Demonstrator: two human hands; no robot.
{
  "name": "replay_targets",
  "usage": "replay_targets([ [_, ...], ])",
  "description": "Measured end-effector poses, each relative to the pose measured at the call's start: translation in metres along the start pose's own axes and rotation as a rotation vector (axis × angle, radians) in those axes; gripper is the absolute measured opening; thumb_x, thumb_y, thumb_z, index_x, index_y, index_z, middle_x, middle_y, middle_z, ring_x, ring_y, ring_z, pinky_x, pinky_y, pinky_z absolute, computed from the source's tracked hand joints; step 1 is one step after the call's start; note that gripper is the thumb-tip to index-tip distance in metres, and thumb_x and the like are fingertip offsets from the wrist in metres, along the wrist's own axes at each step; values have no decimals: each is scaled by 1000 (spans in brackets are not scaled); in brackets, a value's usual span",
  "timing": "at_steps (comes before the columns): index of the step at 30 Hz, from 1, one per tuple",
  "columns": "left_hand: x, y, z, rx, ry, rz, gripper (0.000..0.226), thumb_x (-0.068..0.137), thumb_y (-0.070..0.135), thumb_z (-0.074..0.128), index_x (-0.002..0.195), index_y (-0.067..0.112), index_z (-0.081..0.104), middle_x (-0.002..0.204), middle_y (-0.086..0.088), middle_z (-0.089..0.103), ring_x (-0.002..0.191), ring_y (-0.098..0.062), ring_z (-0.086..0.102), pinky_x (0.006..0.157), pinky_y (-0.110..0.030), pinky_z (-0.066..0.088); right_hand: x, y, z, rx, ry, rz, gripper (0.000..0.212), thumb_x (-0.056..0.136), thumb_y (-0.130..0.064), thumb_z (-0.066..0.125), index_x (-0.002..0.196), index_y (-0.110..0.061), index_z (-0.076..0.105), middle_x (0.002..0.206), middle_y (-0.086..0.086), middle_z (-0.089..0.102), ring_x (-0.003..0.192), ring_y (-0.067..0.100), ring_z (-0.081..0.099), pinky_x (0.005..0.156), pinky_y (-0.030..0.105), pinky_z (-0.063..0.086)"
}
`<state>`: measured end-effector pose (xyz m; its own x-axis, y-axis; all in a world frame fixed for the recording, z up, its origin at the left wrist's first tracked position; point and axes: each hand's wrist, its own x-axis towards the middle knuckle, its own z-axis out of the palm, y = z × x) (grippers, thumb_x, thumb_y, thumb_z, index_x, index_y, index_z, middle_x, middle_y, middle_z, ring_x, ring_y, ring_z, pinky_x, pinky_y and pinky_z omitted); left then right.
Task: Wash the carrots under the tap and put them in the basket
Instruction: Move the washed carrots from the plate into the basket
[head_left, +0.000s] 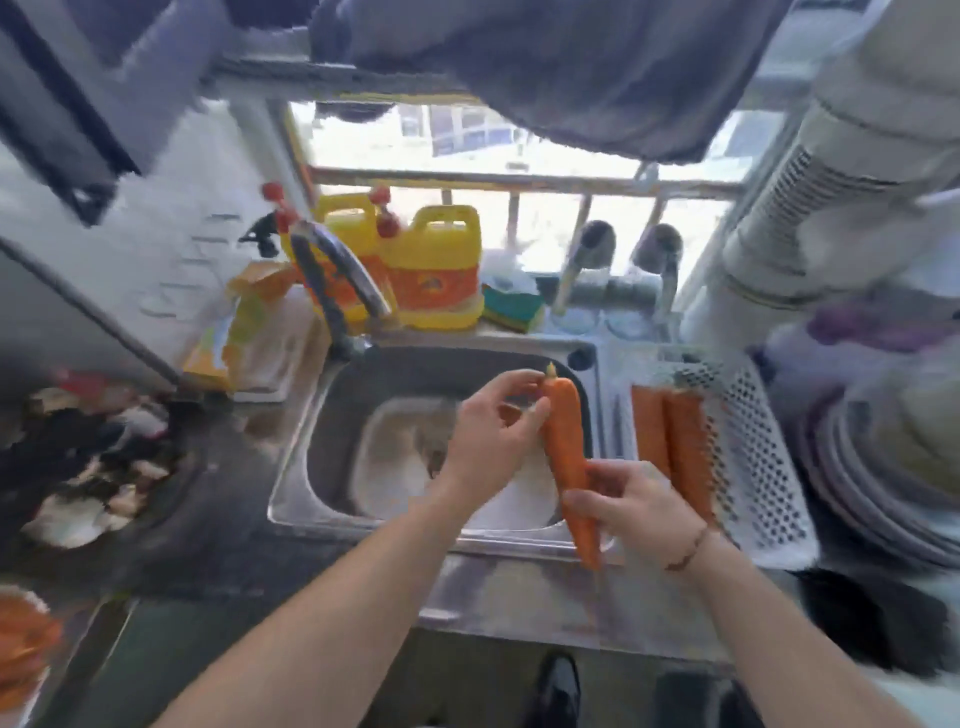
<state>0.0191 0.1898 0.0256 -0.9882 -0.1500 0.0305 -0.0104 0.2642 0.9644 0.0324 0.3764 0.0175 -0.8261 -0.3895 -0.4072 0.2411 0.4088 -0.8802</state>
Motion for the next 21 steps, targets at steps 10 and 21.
replay_targets([
  [10, 54, 20, 193, 734, -561, 165, 60, 95, 31, 56, 152, 30, 36, 153, 2, 43, 142, -24, 33, 118, -51, 22, -22, 78, -131, -264, 396, 225, 25, 90, -32, 65, 111, -18, 66, 102, 3, 73, 96, 26, 68, 85, 36, 53],
  [21, 60, 1, 220, 1037, -694, 219, 52, 99, 24, 44, 150, 31, 39, 161, 5, 28, 153, -28, 0, 111, -74, -12, 30, 92, -128, -723, 434, 372, 38, 102, -14, 31, 140, -14, 37, 115, 16, 65, 105, 33, 64, 81, 39, 49],
])
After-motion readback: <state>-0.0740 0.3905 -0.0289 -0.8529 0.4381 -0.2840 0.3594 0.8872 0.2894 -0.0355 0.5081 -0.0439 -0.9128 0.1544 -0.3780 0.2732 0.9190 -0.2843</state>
